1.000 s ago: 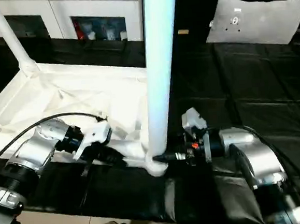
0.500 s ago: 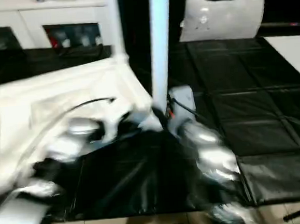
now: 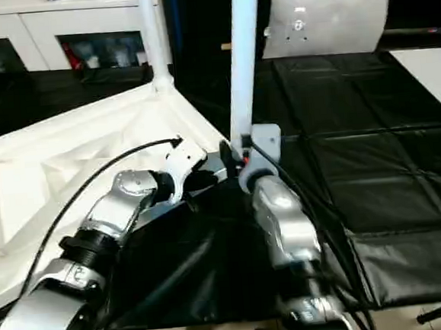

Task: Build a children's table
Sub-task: Rotate leg to tighten

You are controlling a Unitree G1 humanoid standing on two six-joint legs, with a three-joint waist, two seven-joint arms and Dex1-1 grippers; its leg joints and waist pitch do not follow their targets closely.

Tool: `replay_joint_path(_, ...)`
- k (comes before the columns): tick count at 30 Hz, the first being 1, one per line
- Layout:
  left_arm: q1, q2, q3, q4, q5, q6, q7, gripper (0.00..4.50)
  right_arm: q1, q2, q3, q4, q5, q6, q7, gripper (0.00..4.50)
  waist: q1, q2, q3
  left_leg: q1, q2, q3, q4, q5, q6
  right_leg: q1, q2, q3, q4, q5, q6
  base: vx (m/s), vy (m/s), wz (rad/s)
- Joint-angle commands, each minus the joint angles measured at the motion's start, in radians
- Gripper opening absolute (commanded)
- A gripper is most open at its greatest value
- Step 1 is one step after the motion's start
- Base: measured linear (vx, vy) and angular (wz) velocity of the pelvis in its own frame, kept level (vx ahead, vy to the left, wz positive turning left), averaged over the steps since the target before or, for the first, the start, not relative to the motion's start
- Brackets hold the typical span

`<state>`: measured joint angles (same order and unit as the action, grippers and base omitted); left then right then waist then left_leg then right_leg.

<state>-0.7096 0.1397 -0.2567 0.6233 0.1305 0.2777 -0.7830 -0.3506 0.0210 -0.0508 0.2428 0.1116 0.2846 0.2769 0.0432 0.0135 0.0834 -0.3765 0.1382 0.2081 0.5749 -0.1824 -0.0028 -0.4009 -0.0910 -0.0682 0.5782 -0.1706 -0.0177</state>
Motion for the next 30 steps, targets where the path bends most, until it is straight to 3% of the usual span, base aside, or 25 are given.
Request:
replay_joint_path(1, 0.015, 0.03, -0.027, -0.037, 0.003, -0.023, -0.061, 0.0, 0.036, -0.033, 0.046, -0.05, 0.037, 0.041, 0.109, 3.95, 0.006, -0.002, -0.067, 0.015, 0.097, -0.052, -0.078, -0.217, 0.049, 0.044, -0.083, 0.058, -0.06, -0.155, -0.212, 0.0, 0.0, 0.0)
replay_joint_path(3, 0.024, 0.052, -0.032, -0.045, -0.001, -0.041, -0.103, 0.0, 0.06, -0.072, 0.049, -0.089, 0.056, 0.05, 0.167, 4.05, 0.007, -0.002, -0.073, 0.009, 0.093, -0.049, -0.065, -0.131, 0.098, 0.049, -0.085, 0.056, -0.047, -0.029, -0.251, 0.0, 0.0, 0.0)
replay_joint_path(5, 0.033, 0.08, -0.045, -0.052, -0.004, -0.077, -0.161, 0.0, 0.087, -0.123, 0.052, -0.128, 0.072, 0.053, 0.232, 4.25, 0.009, -0.002, -0.074, 0.006, 0.094, -0.047, -0.059, -0.097, 0.129, 0.05, -0.086, 0.054, -0.041, 0.019, -0.269, 0.0, 0.0, 0.0)
replay_joint_path(7, 0.046, 0.117, -0.058, -0.051, -0.024, -0.132, -0.247, 0.0, 0.12, -0.202, 0.043, -0.167, 0.094, 0.043, 0.331, 4.35, 0.016, -0.002, -0.071, 0.009, 0.097, -0.045, -0.058, -0.118, 0.136, 0.05, -0.086, 0.052, -0.047, -0.023, -0.269, 0.0, 0.0, 0.0)
replay_joint_path(9, 0.048, 0.135, -0.069, -0.049, -0.023, -0.142, -0.268, 0.0, 0.132, -0.235, 0.043, -0.18, 0.104, 0.041, 0.368, 4.44, 0.02, -0.001, -0.068, 0.011, 0.099, -0.045, -0.061, -0.142, 0.125, 0.047, -0.084, 0.052, -0.051, -0.063, -0.265, 0.0, 0.0, 0.0)
replay_joint_path(12, 0.051, 0.167, -0.08, -0.048, -0.026, -0.171, -0.311, 0.0, 0.157, -0.297, 0.052, -0.206, 0.116, 0.037, 0.436, 4.48, 0.027, 0.001, -0.062, 0.021, 0.103, -0.045, -0.07, -0.225, 0.071, 0.04, -0.083, 0.053, -0.064, -0.194, -0.244, 0.0, 0.0, 0.0)
replay_joint_path(15, 0.038, 0.168, -0.042, -0.044, -0.042, -0.107, -0.275, 0.0, 0.199, -0.369, 0.071, -0.251, 0.121, 0.049, 0.511, 4.48, 0.034, 0.003, -0.06, 0.025, 0.107, -0.046, -0.074, -0.261, 0.036, 0.039, -0.083, 0.056, -0.064, -0.229, -0.233, 0.0, 0.0, 0.0)
replay_joint_path(17, 0.033, 0.156, -0.012, -0.048, -0.066, -0.043, -0.255, 0.0, 0.217, -0.387, 0.081, -0.274, 0.125, 0.061, 0.527, 4.48, 0.034, -0.002, -0.063, 0.02, 0.105, -0.048, -0.073, -0.244, 0.035, 0.043, -0.084, 0.055, -0.06, -0.203, -0.238, 0.0, 0.0, 0.0)
replay_joint_path(20, 0.033, 0.15, -0.002, -0.047, -0.081, -0.029, -0.254, 0.0, 0.227, -0.397, 0.094, -0.288, 0.13, 0.062, 0.536, 4.48, 0.035, -0.004, -0.062, 0.016, 0.101, -0.048, -0.07, -0.239, 0.045, 0.044, -0.089, 0.055, -0.066, -0.23, -0.235, 0.0, 0.0, 0.0)
replay_joint_path(21, 0.032, 0.148, -0.001, -0.043, -0.084, -0.027, -0.251, 0.44, 0.232, -0.397, 0.101, -0.293, 0.128, 0.062, 0.537, 4.5, 0.036, -0.005, -0.061, 0.018, 0.101, -0.048, -0.069, -0.245, 0.046, 0.042, -0.09, 0.056, -0.07, -0.25, -0.229, 0.0, 0.0, 0.0)
replay_joint_path(30, 0.017, 0.138, -0.027, 0.019, -0.043, -0.016, -0.202, 0.94, 0.254, -0.389, 0.136, -0.316, 0.112, 0.058, 0.526, 4.5, 0.04, -0.001, -0.061, 0.021, 0.103, -0.051, -0.073, -0.281, 0.028, 0.037, -0.087, 0.056, -0.074, -0.28, -0.211, 0.0, 0.0, 0.0)
